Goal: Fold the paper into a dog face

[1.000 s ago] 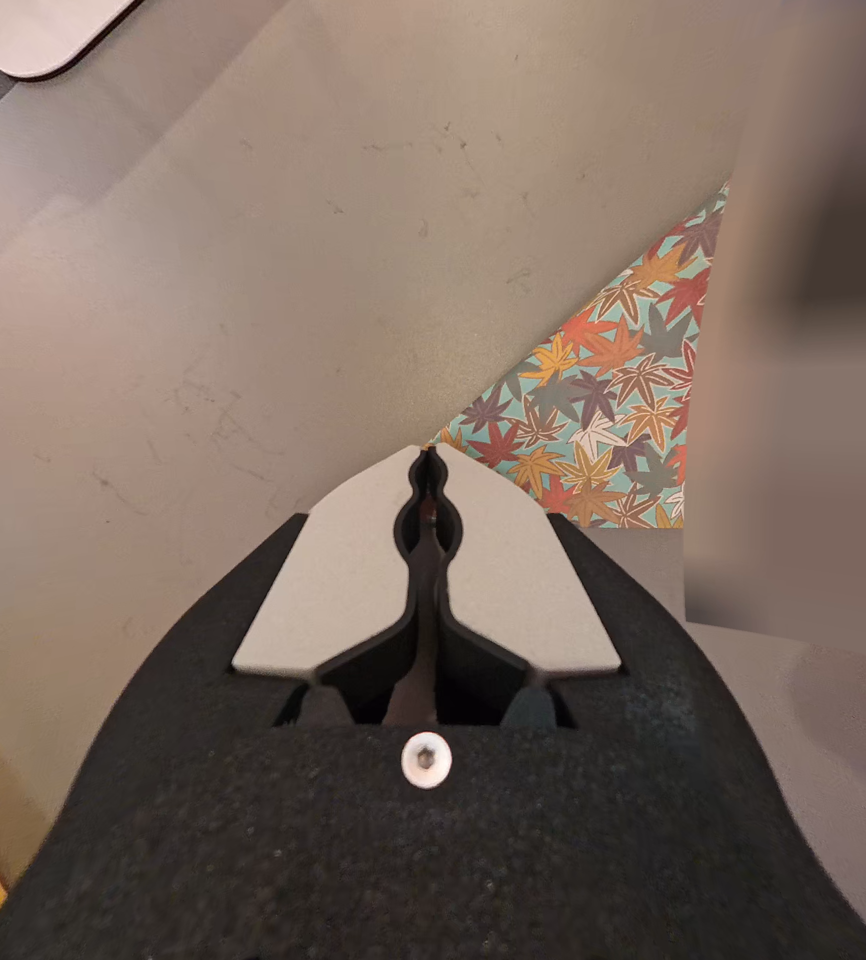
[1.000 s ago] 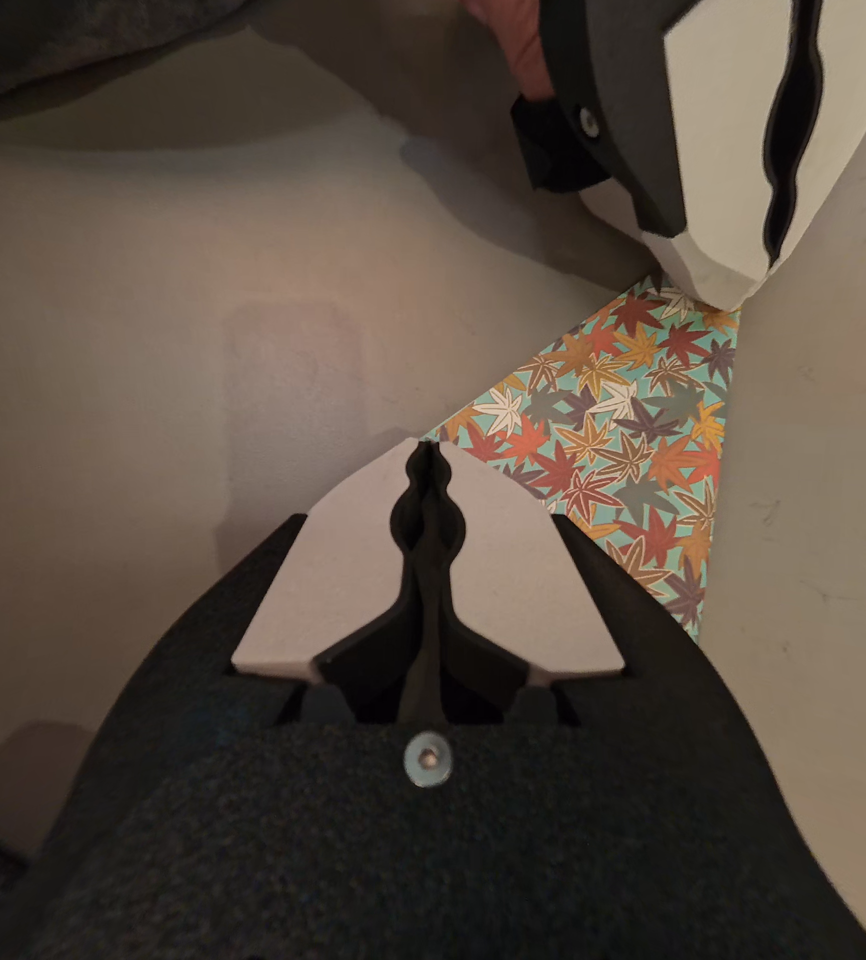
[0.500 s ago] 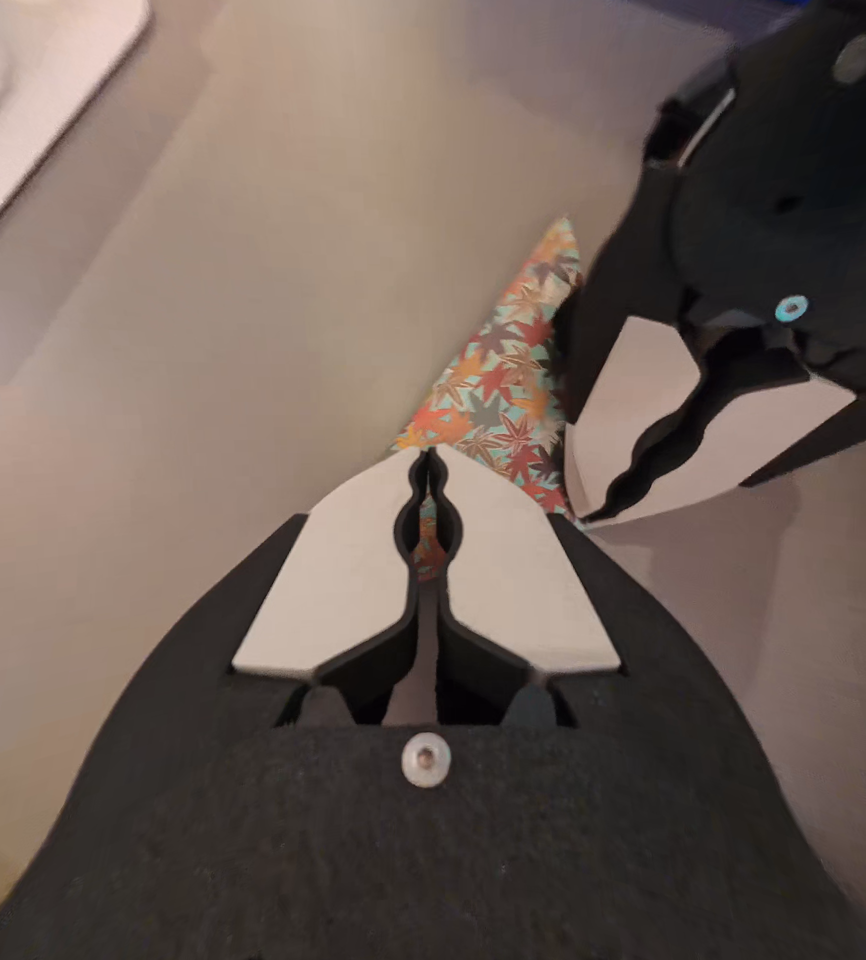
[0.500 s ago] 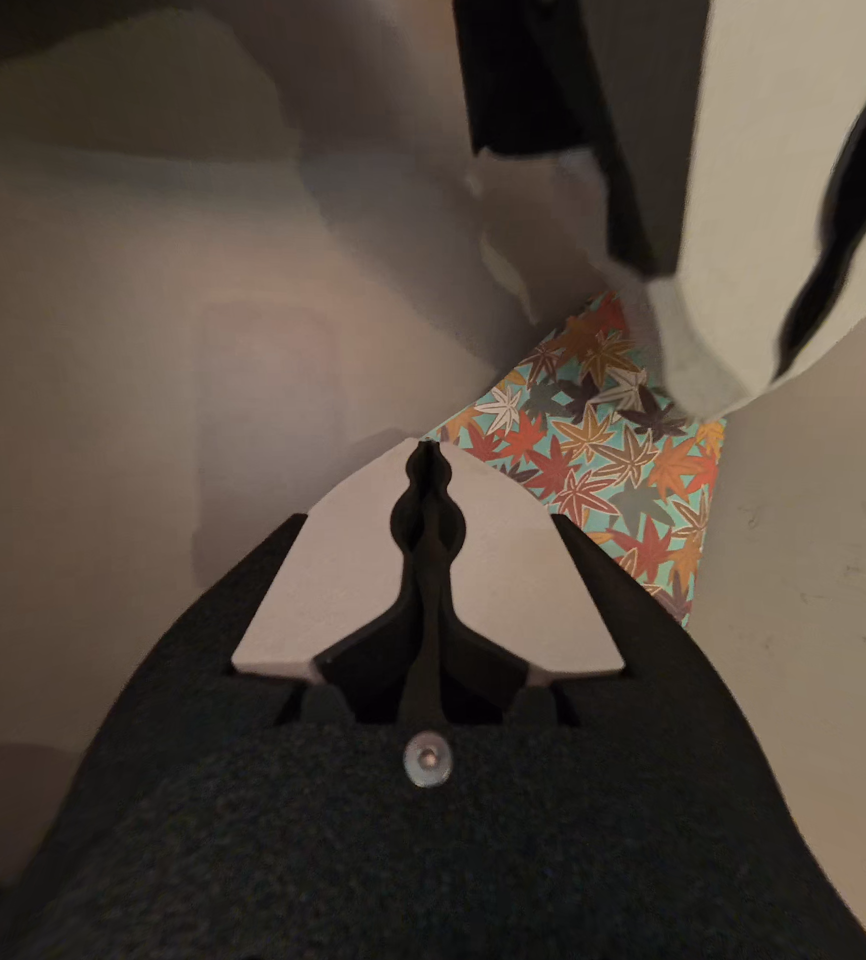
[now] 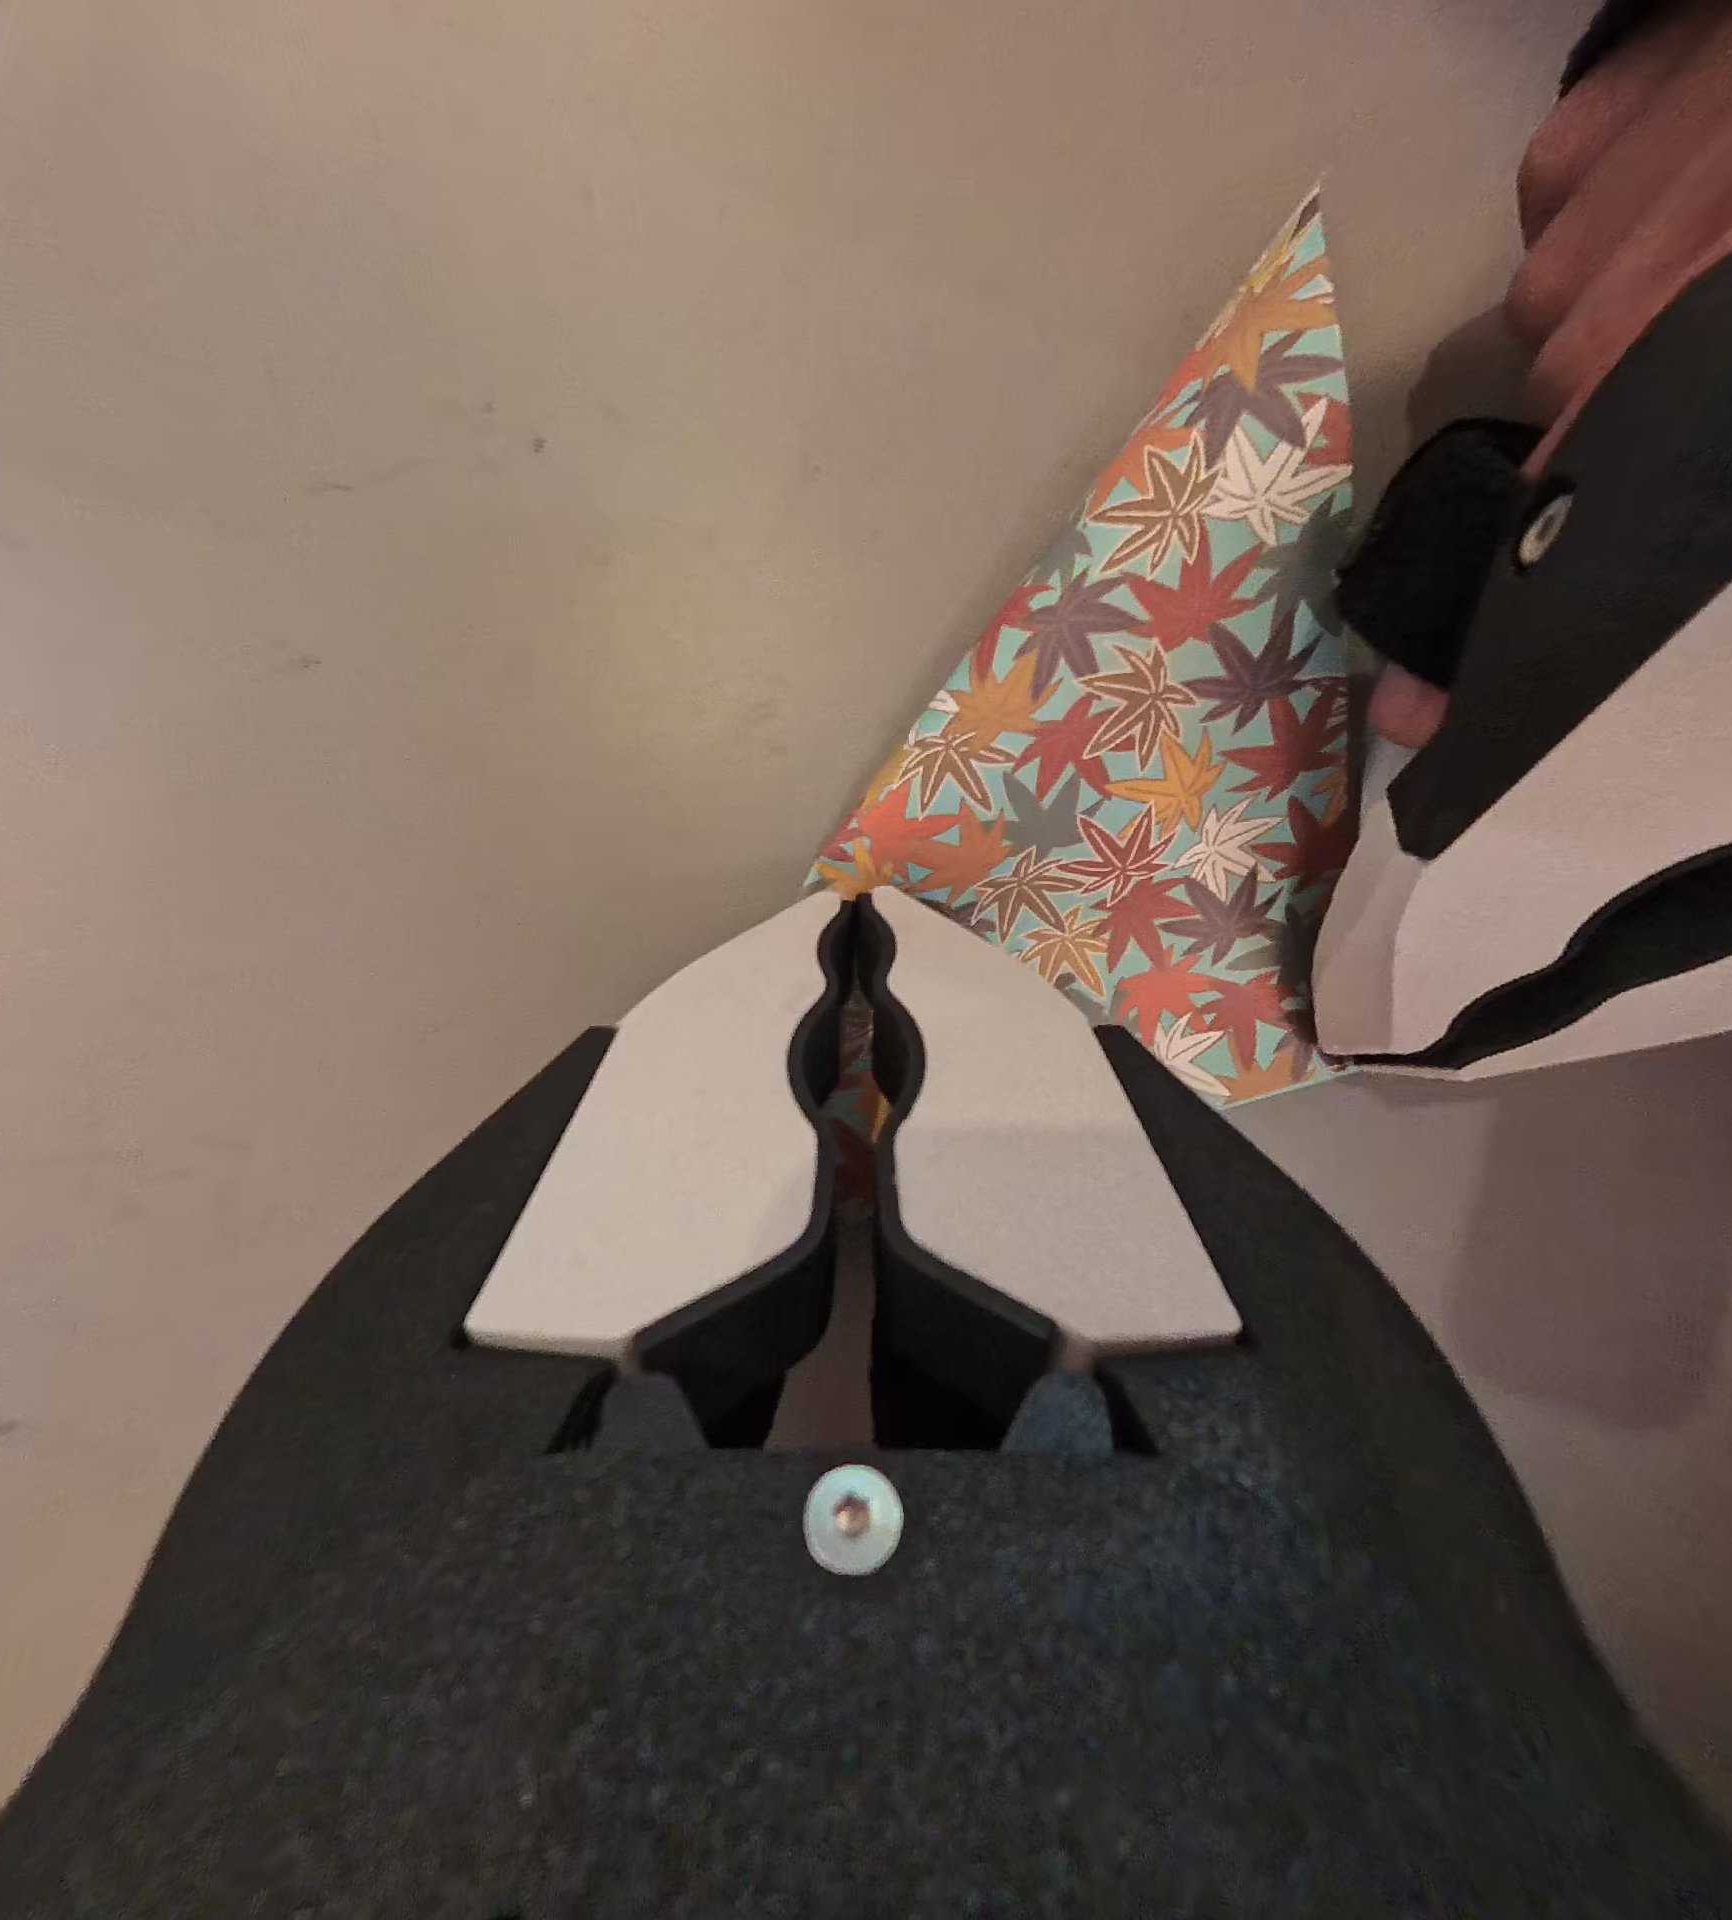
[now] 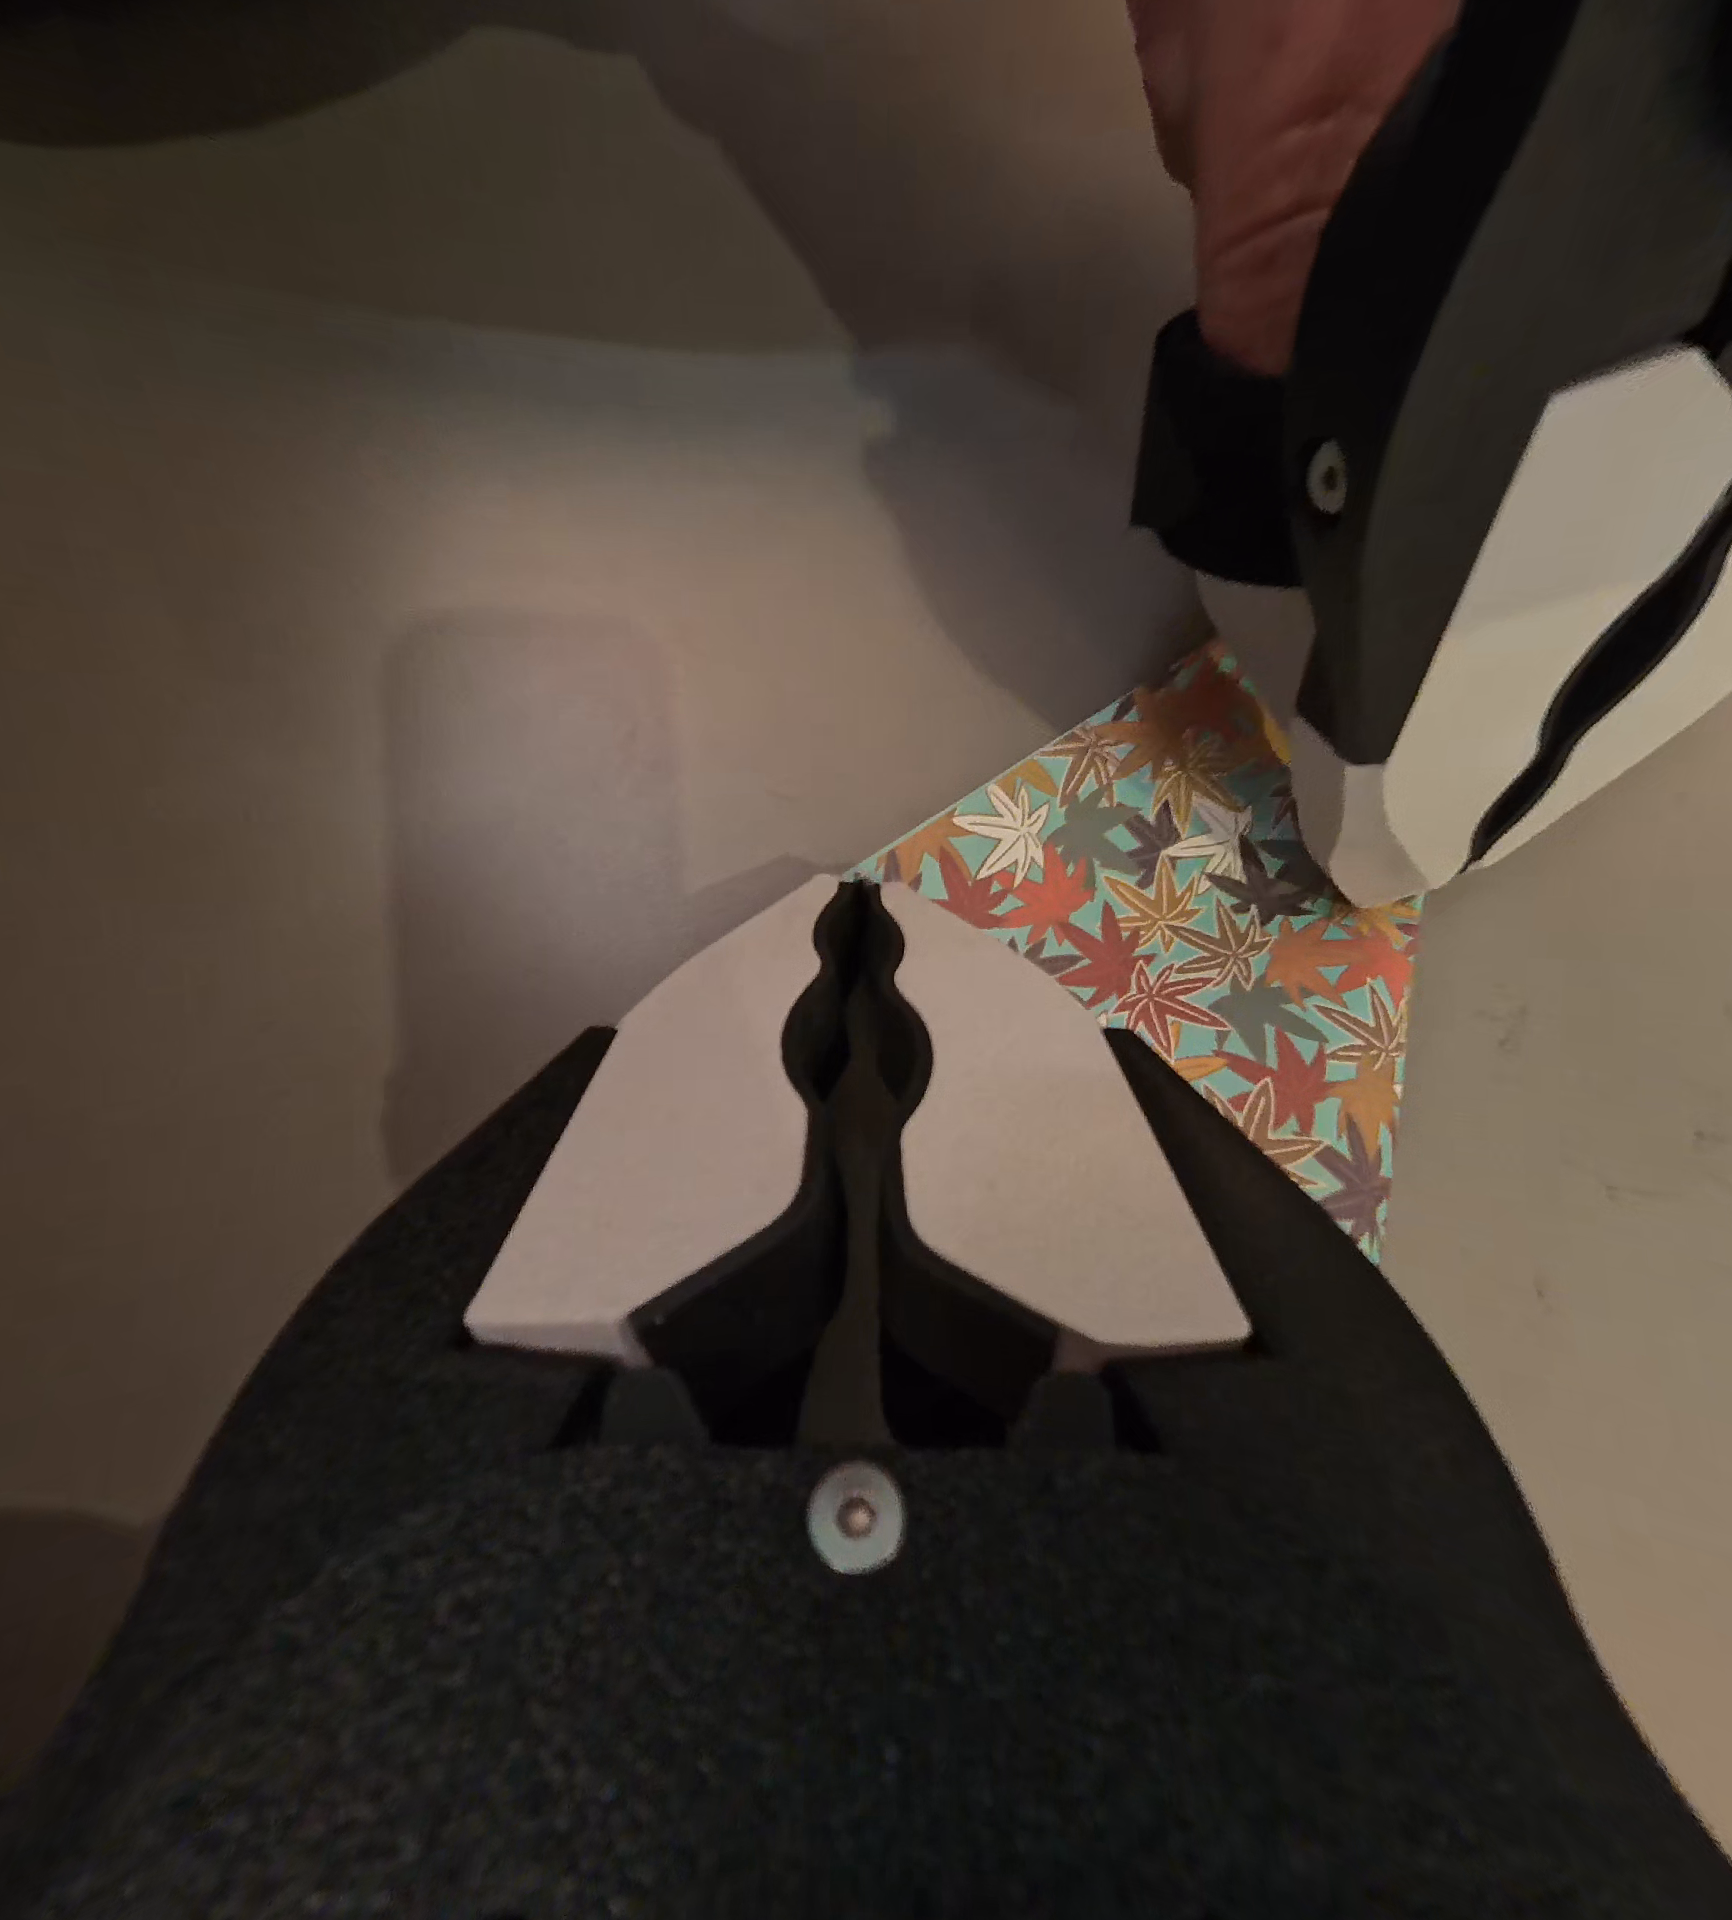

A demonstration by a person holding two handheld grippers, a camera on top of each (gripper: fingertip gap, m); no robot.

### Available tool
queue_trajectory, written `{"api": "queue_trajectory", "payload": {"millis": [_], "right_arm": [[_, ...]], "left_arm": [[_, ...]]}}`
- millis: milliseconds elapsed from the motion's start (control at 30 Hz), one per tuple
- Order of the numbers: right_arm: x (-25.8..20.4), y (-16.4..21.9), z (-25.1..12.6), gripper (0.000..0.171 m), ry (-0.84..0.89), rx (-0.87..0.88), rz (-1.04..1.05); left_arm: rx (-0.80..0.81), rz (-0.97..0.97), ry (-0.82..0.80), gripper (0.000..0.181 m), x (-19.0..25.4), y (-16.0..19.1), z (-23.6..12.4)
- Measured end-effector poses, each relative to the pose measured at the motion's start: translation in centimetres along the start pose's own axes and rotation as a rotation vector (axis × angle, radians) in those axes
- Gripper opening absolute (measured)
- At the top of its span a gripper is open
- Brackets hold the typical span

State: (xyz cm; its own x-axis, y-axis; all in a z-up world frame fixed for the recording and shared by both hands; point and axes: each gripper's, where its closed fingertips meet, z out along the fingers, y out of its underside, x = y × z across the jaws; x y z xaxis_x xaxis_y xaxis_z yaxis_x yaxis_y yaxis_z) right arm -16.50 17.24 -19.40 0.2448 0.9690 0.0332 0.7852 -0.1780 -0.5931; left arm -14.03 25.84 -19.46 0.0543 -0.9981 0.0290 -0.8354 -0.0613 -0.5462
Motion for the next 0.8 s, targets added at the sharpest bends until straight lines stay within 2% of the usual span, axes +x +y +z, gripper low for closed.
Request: {"api": "queue_trajectory", "payload": {"millis": [533,667,800], "right_arm": [[0.0,0.0,0.0,0.0,-0.02,0.018,0.044],[0.0,0.0,0.0,0.0,-0.018,0.015,0.047],[0.0,0.0,0.0,0.0,-0.019,0.018,0.049]], "left_arm": [[0.092,-0.034,0.056,0.0,-1.2,0.8,-0.7],[0.067,-0.027,-0.045,0.0,-2.9,1.0,-1.0],[0.206,-0.035,0.059,0.0,-0.6,-2.0,-2.6]]}}
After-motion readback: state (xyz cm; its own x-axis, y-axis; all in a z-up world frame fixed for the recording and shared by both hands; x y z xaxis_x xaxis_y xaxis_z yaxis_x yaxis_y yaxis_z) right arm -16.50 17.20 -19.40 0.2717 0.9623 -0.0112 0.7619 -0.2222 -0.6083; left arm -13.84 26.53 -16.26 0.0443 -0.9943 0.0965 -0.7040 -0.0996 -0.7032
